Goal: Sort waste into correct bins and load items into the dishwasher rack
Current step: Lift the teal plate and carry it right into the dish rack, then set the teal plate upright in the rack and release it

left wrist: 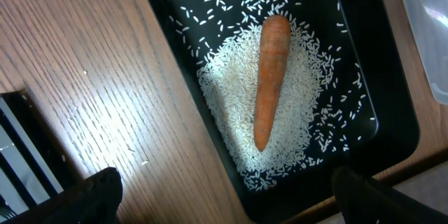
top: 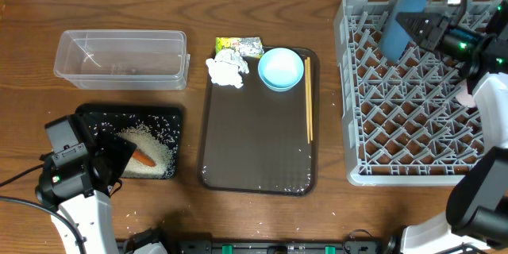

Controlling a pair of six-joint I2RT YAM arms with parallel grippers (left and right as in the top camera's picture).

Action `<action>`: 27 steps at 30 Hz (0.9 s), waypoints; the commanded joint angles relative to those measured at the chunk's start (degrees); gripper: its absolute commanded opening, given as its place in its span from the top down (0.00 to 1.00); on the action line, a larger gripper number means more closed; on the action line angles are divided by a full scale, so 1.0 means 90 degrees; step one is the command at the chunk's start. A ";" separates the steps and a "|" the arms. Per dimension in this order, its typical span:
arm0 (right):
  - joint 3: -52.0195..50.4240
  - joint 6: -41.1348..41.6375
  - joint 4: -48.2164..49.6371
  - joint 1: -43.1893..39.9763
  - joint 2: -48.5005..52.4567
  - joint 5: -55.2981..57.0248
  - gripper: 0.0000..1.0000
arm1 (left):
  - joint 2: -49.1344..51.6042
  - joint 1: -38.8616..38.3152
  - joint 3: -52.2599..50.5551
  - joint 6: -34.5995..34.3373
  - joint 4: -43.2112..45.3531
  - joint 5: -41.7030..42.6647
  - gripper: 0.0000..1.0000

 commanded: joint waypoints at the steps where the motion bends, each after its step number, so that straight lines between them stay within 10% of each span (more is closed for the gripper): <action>1: -0.0046 0.0277 0.0163 -0.0007 0.0231 -0.0580 0.99 | -0.0005 0.0044 -0.0036 -0.0102 -0.0015 -0.0121 0.02; 19: -0.0044 0.0758 0.0019 -0.0687 0.0544 -0.0828 0.97 | -0.0005 0.0044 -0.0036 -0.0102 -0.0017 -0.0121 0.02; 27: -0.0044 0.0804 -0.0369 -0.1035 0.0444 -0.0622 0.80 | -0.0005 0.0044 -0.0036 -0.0102 -0.0017 -0.0121 0.02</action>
